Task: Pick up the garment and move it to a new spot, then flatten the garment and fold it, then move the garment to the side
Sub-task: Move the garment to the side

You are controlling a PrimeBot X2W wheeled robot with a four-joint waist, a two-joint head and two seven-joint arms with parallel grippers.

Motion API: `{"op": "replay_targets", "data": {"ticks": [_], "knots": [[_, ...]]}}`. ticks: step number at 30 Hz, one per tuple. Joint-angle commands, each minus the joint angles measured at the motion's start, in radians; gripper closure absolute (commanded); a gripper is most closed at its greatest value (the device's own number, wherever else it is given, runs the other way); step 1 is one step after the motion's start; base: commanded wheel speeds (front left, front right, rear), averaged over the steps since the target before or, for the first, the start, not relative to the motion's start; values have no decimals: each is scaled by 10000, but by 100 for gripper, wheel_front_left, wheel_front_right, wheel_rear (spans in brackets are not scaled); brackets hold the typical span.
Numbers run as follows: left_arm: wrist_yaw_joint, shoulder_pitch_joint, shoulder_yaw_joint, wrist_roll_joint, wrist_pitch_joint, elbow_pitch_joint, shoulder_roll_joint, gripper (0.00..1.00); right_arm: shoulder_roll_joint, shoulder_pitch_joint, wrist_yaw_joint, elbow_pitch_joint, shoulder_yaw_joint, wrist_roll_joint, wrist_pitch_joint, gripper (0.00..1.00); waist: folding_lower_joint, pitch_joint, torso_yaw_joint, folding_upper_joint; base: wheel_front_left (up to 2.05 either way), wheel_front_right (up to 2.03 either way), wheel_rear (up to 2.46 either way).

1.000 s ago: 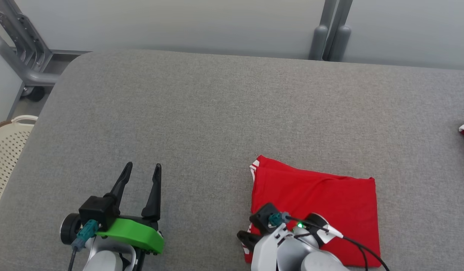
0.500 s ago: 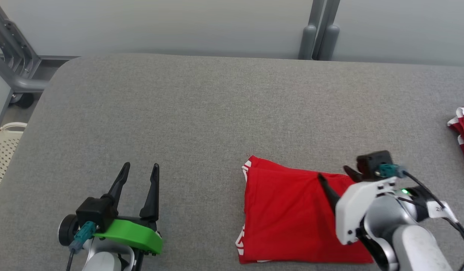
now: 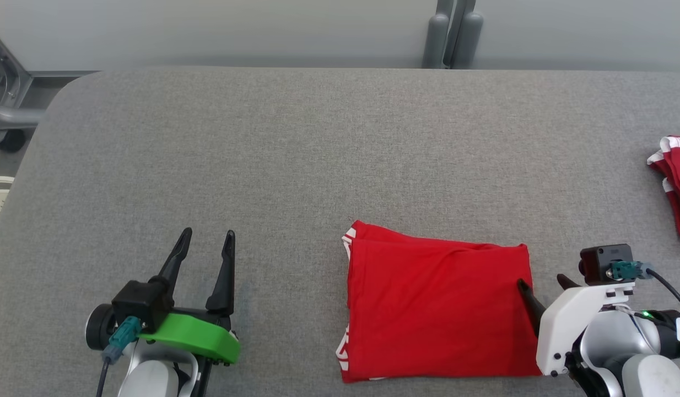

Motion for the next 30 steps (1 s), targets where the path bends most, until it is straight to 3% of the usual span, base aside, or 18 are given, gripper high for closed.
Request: {"op": "replay_targets", "data": {"ticks": [1, 15, 16, 18, 19, 20, 21, 30], "knots": [[-20, -233, -21, 57, -26, -58, 20, 0, -9, -143, -2, 173, 40, 43, -60, 0, 0, 79, 5, 0, 0, 0, 0], [-22, -598, -175, 155, -26, -138, 119, 0, -13, -1012, -2, 2487, -267, 578, -743, 1, 0, 837, 428, 0, 0, 0, 0], [-20, -639, -173, 162, -26, -168, 122, 0, -14, -1054, -2, 2626, -304, 552, -697, 11, 0, 896, 454, 0, 0, 0, 0], [-22, -730, -221, 199, -26, -291, 149, 0, -22, -1142, -13, 2940, -515, 546, -656, 16, 0, 1014, 518, 0, 0, 0, 0], [-20, -738, -230, 204, -26, -348, 155, 0, -23, -1174, -15, 3085, -602, 435, -637, 48, 0, 1069, 551, 0, 0, 0, 0], [-20, -721, -220, 265, -25, -395, 174, 0, -28, -1251, -22, 3211, -710, 343, -693, 65, 0, 1108, 575, 0, 0, 0, 0], [-20, -723, -183, 321, -26, -448, 177, 0, -34, -1317, -24, 3323, -811, 280, -754, 100, 0, 1142, 598, 0, 0, 0, 0], [-9, -503, 190, 627, -26, -674, 94, 0, -45, -1840, -24, 3411, -774, 121, -1213, 100, 0, 1040, 463, 0, 0, 0, 0]]}}
